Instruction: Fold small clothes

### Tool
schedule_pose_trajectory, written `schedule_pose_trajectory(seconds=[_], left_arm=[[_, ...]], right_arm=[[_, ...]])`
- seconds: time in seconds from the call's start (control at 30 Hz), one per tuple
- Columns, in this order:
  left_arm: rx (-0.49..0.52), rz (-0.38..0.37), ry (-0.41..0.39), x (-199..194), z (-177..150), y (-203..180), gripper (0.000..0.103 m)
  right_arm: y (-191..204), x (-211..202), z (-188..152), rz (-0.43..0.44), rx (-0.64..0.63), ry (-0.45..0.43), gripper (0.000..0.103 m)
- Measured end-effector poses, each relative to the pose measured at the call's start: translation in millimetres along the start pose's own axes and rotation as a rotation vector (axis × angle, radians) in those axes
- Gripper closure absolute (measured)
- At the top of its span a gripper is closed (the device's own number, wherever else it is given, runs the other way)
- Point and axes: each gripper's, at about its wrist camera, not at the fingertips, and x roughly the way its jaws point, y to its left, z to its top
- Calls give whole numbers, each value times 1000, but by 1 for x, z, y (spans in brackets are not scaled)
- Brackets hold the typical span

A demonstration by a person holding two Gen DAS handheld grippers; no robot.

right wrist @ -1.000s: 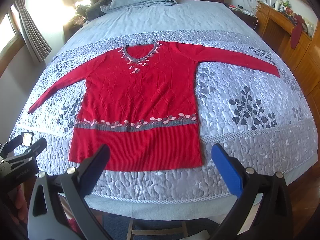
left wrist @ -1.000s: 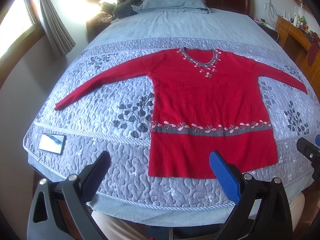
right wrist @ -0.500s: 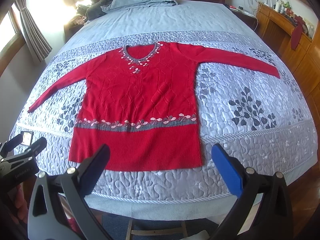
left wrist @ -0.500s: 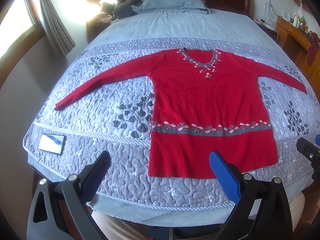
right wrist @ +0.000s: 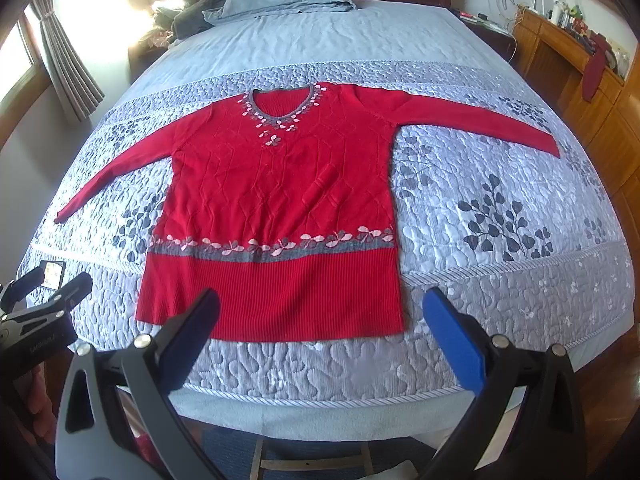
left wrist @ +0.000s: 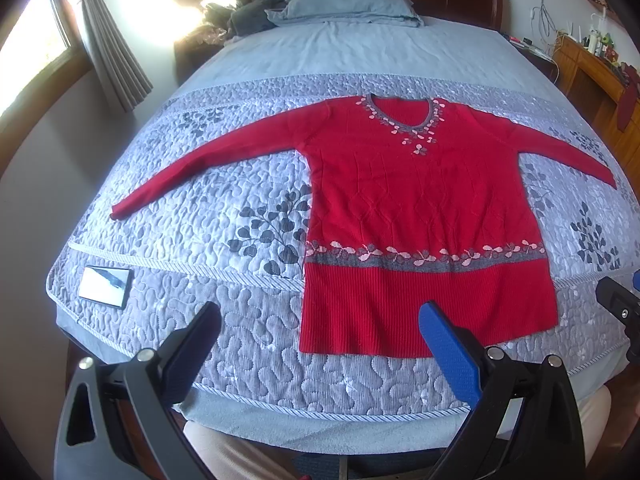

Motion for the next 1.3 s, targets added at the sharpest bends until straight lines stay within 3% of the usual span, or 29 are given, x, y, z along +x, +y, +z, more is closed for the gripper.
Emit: schedule_pose_trajectory(seconds=[1.3], left_arm=[[-3, 15, -1, 5, 2, 7, 4]], right_arm=[[-2, 6, 1, -5, -2, 5, 3]])
